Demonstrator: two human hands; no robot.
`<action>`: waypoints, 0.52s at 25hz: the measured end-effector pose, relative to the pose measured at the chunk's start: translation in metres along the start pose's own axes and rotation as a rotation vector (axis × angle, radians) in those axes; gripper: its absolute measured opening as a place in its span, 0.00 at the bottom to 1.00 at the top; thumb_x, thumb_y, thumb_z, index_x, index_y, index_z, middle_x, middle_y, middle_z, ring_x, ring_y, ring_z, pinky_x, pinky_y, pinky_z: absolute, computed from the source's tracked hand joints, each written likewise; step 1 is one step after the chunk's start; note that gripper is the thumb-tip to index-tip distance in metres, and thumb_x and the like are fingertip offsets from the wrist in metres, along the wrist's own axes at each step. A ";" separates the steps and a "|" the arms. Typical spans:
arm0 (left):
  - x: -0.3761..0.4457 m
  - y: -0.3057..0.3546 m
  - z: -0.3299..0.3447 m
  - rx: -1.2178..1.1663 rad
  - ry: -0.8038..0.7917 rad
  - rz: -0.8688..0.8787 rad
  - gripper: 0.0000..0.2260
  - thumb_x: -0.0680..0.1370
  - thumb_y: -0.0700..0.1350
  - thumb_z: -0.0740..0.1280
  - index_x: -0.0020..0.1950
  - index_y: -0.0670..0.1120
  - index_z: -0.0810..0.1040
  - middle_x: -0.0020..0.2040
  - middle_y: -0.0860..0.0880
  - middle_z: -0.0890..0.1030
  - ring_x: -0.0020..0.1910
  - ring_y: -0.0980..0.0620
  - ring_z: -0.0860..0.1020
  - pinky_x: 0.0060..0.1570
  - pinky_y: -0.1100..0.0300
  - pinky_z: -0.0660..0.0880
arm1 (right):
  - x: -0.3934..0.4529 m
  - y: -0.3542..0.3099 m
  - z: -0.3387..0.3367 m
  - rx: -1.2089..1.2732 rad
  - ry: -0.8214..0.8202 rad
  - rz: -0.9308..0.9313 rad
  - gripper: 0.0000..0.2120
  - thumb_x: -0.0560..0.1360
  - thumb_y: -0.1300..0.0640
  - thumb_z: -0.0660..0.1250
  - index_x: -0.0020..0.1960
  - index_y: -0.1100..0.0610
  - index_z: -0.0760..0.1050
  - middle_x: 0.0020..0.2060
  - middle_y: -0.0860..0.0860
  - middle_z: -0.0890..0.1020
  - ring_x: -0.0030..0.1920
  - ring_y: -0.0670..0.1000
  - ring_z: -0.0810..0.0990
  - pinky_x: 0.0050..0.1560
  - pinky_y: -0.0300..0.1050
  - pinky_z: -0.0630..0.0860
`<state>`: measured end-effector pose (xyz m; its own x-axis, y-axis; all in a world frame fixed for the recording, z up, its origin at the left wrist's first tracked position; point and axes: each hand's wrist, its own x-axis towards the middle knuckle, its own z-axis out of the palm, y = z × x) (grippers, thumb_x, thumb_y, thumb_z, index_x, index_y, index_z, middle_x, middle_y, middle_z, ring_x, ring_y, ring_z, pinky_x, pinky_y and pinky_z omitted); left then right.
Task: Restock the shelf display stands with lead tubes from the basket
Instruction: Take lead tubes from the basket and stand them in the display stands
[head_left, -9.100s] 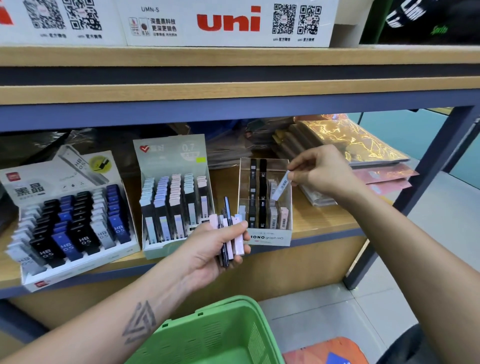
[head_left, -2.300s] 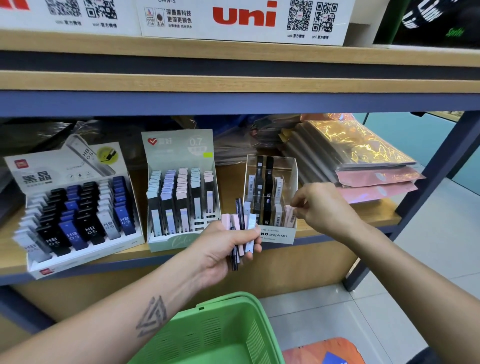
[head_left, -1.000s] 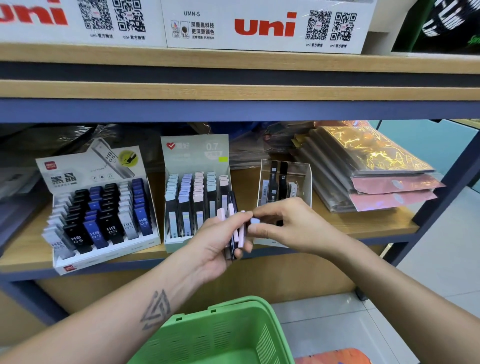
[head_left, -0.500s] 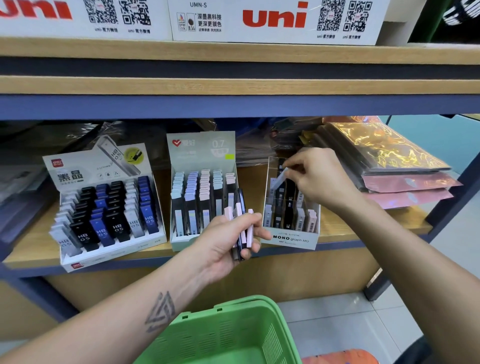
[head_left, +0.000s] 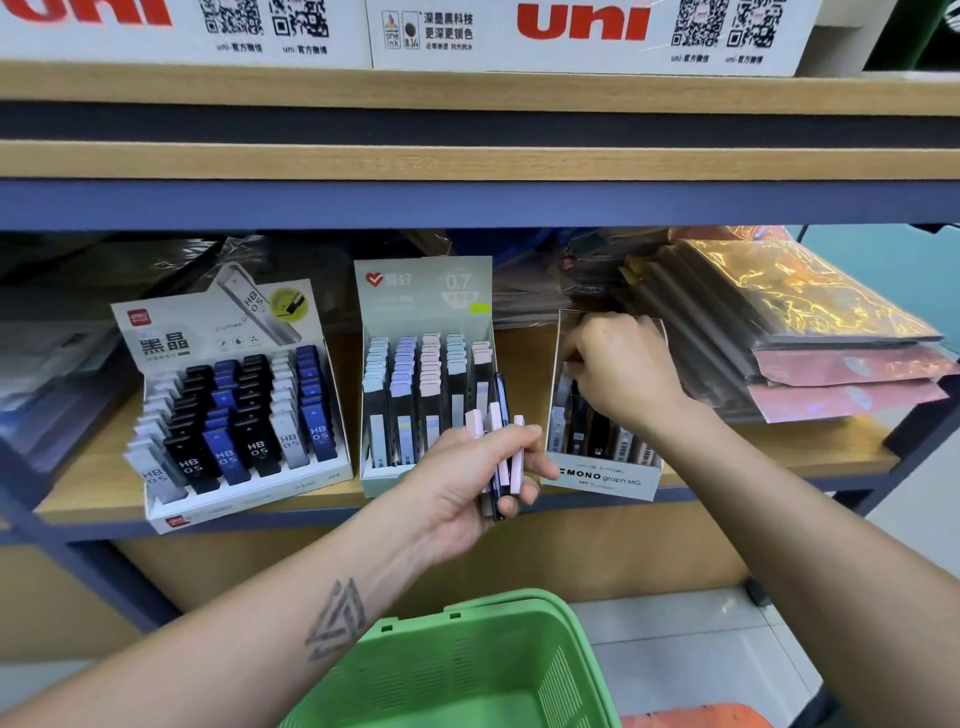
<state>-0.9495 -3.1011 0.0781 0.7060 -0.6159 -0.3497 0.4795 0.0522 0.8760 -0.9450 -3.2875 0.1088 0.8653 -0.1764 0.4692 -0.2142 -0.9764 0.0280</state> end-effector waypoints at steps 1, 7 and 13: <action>0.000 0.000 0.000 0.000 -0.002 0.000 0.05 0.79 0.42 0.69 0.48 0.40 0.77 0.41 0.38 0.83 0.27 0.50 0.73 0.20 0.66 0.65 | 0.001 -0.002 0.001 -0.016 -0.012 0.001 0.07 0.76 0.60 0.69 0.47 0.50 0.84 0.45 0.50 0.85 0.49 0.55 0.81 0.54 0.50 0.70; 0.002 0.001 -0.003 0.004 -0.038 -0.003 0.06 0.79 0.41 0.70 0.51 0.40 0.77 0.40 0.39 0.82 0.27 0.50 0.74 0.19 0.66 0.64 | 0.005 -0.003 0.007 -0.151 -0.009 0.019 0.06 0.74 0.61 0.68 0.46 0.52 0.83 0.43 0.52 0.83 0.50 0.57 0.79 0.54 0.52 0.69; 0.000 -0.001 -0.002 0.051 -0.046 -0.016 0.05 0.76 0.39 0.73 0.46 0.41 0.77 0.34 0.43 0.78 0.26 0.51 0.74 0.19 0.66 0.63 | -0.012 -0.015 -0.028 0.923 -0.363 0.066 0.08 0.79 0.49 0.70 0.50 0.51 0.86 0.40 0.44 0.86 0.41 0.40 0.81 0.44 0.38 0.75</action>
<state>-0.9483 -3.0995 0.0768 0.6727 -0.6522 -0.3495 0.4627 0.0023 0.8865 -0.9644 -3.2676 0.1274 0.9835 -0.1111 0.1425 0.0365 -0.6505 -0.7586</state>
